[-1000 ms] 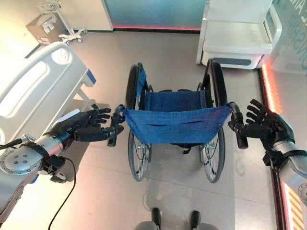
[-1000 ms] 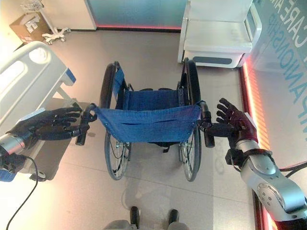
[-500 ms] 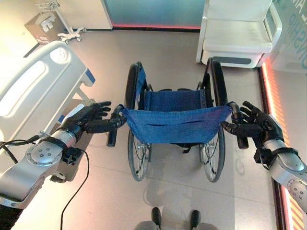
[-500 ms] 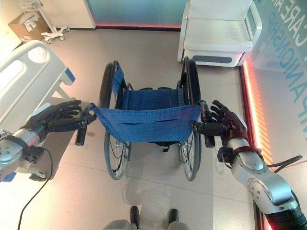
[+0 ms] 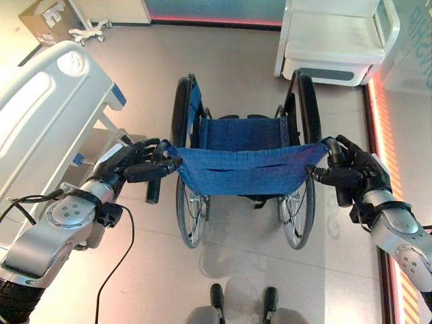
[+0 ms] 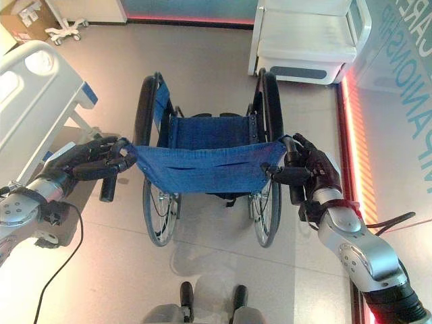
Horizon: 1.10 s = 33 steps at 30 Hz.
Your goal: Push the wheelchair next to the bed
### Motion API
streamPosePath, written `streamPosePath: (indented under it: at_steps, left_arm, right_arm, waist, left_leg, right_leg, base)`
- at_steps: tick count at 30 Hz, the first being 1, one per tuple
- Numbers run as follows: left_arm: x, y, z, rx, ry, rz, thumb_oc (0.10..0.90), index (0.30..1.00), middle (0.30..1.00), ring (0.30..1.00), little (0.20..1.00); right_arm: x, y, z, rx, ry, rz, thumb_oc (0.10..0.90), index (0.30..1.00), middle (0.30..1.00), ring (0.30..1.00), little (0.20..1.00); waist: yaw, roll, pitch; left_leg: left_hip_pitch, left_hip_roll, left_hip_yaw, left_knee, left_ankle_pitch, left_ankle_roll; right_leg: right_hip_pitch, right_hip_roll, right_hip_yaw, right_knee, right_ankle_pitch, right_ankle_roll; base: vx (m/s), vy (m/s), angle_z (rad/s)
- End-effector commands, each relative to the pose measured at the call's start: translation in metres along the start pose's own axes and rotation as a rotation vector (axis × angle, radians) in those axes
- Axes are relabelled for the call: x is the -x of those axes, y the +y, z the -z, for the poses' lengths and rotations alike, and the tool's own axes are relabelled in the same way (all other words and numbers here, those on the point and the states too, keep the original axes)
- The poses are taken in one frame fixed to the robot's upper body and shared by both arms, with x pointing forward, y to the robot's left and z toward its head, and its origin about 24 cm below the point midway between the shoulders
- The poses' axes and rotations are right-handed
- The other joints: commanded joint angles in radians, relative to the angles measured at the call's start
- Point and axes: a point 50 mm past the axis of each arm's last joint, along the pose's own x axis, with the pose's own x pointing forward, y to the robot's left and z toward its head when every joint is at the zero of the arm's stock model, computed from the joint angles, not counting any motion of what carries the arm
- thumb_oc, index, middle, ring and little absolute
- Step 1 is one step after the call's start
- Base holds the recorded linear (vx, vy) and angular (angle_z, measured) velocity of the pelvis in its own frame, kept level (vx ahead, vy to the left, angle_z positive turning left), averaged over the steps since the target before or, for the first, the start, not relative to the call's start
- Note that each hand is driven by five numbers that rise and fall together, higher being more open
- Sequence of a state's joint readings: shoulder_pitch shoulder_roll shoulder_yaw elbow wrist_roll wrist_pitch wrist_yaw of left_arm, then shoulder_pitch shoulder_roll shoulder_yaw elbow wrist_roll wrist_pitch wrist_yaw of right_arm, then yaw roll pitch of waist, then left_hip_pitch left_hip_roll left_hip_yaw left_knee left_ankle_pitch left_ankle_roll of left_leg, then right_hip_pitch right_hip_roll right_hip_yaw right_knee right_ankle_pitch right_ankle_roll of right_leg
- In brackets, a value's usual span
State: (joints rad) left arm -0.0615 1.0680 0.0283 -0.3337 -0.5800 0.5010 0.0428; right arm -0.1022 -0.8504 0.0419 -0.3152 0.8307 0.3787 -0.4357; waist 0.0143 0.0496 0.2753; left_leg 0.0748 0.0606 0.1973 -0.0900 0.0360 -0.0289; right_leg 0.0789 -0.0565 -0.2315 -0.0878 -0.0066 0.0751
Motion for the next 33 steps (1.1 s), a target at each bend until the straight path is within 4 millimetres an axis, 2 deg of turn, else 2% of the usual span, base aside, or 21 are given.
streamPosePath:
  at_steps: [1, 7, 17, 18, 19, 21, 22, 23, 24, 33]
  left_arm:
    - [-0.002, 0.031, -0.04, -0.114, -0.138, -0.108, 0.8, 0.9, 0.9, 0.9, 0.9]
    - [-0.002, 0.032, -0.045, -0.164, -0.114, -0.052, 0.8, 0.9, 0.9, 0.9, 0.9]
    - [0.0, 0.032, -0.043, -0.224, -0.051, 0.048, 0.8, 0.9, 0.9, 0.9, 0.9]
    - [0.001, 0.032, -0.044, -0.239, -0.05, 0.061, 0.8, 0.9, 0.9, 0.9, 0.9]
    - [0.001, 0.032, -0.044, -0.244, -0.05, 0.064, 0.8, 0.9, 0.9, 0.9, 0.9]
    - [0.002, 0.032, -0.046, -0.249, -0.051, 0.065, 0.8, 0.9, 0.9, 0.9, 0.9]
    - [0.002, 0.033, -0.047, -0.253, -0.053, 0.065, 0.598, 0.596, 0.596, 0.596, 0.596]
    - [0.002, 0.033, -0.047, -0.253, -0.054, 0.066, 0.513, 0.469, 0.469, 0.469, 0.469]
    - [0.002, 0.033, -0.049, -0.253, -0.057, 0.068, 0.4, 0.3, 0.3, 0.3, 0.3]
    - [0.002, 0.037, -0.051, -0.245, -0.056, 0.05, 0.4, 0.3, 0.3, 0.3, 0.3]
  right_arm:
    - [-0.011, -0.012, -0.039, 0.12, -0.16, 0.142, 0.8, 0.9, 0.9, 0.9, 0.9]
    - [-0.014, -0.02, -0.042, 0.186, -0.13, 0.185, 0.8, 0.9, 0.9, 0.9, 0.9]
    - [-0.016, -0.029, -0.033, 0.221, -0.019, 0.203, 0.8, 0.9, 0.9, 0.9, 0.9]
    - [-0.016, -0.03, -0.032, 0.22, -0.007, 0.197, 0.692, 0.738, 0.738, 0.738, 0.738]
    - [-0.017, -0.03, -0.032, 0.217, -0.003, 0.194, 0.66, 0.691, 0.691, 0.691, 0.691]
    - [-0.017, -0.03, -0.031, 0.215, 0.003, 0.187, 0.541, 0.512, 0.512, 0.512, 0.512]
    - [-0.017, -0.03, -0.03, 0.214, 0.006, 0.182, 0.4, 0.3, 0.3, 0.3, 0.3]
    - [-0.017, -0.029, -0.03, 0.213, 0.008, 0.177, 0.4, 0.3, 0.3, 0.3, 0.3]
    - [-0.017, -0.029, -0.03, 0.213, 0.011, 0.17, 0.4, 0.3, 0.3, 0.3, 0.3]
    - [-0.018, -0.025, -0.03, 0.207, 0.023, 0.136, 0.4, 0.3, 0.3, 0.3, 0.3]
  waist:
    - [-0.022, -0.022, -0.006]
    - [-0.021, -0.021, 0.006]
    - [-0.022, -0.02, 0.019]
    - [-0.022, -0.019, 0.02]
    - [-0.022, -0.019, 0.021]
    - [-0.022, -0.018, 0.02]
    - [-0.022, -0.018, 0.02]
    - [-0.022, -0.017, 0.02]
    - [-0.021, -0.017, 0.019]
    - [-0.019, -0.015, 0.015]
  left_leg:
    - [-0.019, -0.009, 0.028, 0.018, -0.016, -0.019]
    - [-0.023, -0.01, 0.029, 0.02, -0.014, -0.018]
    - [-0.028, -0.013, 0.031, 0.025, -0.013, -0.016]
    - [-0.028, -0.014, 0.031, 0.023, -0.013, -0.016]
    - [-0.027, -0.014, 0.032, 0.023, -0.013, -0.016]
    - [-0.027, -0.015, 0.032, 0.022, -0.013, -0.016]
    - [-0.027, -0.015, 0.033, 0.02, -0.013, -0.016]
    - [-0.026, -0.015, 0.033, 0.02, -0.013, -0.016]
    - [-0.026, -0.016, 0.033, 0.019, -0.013, -0.016]
    - [-0.026, -0.019, 0.031, 0.016, -0.015, -0.015]
  right_leg:
    - [-0.021, -0.038, 0.006, 0.014, 0.04, 0.052]
    - [-0.029, -0.039, 0.005, 0.021, 0.041, 0.051]
    - [-0.039, -0.041, 0.005, 0.031, 0.045, 0.05]
    - [-0.038, -0.041, 0.004, 0.03, 0.045, 0.05]
    - [-0.039, -0.041, 0.004, 0.031, 0.045, 0.05]
    - [-0.039, -0.042, 0.003, 0.031, 0.046, 0.05]
    - [-0.04, -0.042, 0.003, 0.031, 0.045, 0.05]
    - [-0.04, -0.042, 0.002, 0.031, 0.045, 0.05]
    - [-0.039, -0.043, 0.001, 0.031, 0.046, 0.05]
    - [-0.038, -0.042, -0.001, 0.027, 0.046, 0.048]
  base:
    - [0.0, 0.0, 0.0]
    - [0.0, 0.0, 0.0]
    - [0.0, 0.0, 0.0]
    - [0.0, 0.0, 0.0]
    - [0.0, 0.0, 0.0]
    - [0.0, 0.0, 0.0]
    - [0.0, 0.0, 0.0]
    - [0.0, 0.0, 0.0]
    - [0.0, 0.0, 0.0]
    - [0.0, 0.0, 0.0]
